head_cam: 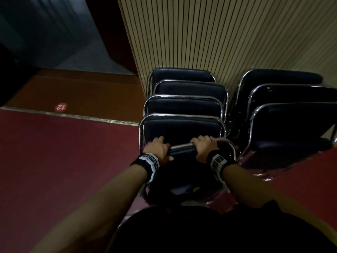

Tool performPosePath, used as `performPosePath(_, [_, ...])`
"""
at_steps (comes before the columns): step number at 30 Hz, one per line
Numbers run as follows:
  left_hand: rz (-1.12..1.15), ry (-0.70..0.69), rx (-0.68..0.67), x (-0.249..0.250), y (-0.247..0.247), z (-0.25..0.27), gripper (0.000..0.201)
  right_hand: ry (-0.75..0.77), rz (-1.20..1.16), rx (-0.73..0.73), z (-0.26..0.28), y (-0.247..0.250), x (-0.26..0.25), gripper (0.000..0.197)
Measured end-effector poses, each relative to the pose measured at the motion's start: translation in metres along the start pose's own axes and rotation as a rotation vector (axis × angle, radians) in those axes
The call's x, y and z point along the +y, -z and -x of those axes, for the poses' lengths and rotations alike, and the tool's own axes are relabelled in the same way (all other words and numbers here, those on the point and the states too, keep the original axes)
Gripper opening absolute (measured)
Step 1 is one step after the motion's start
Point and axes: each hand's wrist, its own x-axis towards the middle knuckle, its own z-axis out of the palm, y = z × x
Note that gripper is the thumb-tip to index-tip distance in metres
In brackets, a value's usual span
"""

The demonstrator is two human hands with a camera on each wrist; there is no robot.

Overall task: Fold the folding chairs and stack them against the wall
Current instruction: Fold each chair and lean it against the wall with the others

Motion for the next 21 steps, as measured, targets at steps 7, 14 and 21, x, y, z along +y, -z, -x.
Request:
performPosePath(7, [-0.04,0.144,0.137,-0.02,0.011,0.004,0.075,-0.135,0.031,0.11,-0.016,0.009,-0.01,0.069])
performPosePath(14, [0.139,0.047,0.156,-0.025,0.01,0.014,0.066,-0.315,-0.022,0.068,0.009,-0.002,-0.011,0.073])
performPosePath(21, [0.31,-0.336,0.063,-0.015,0.035,0.01,0.025,-0.505,-0.14,0.075,0.054,-0.005,-0.061,0.072])
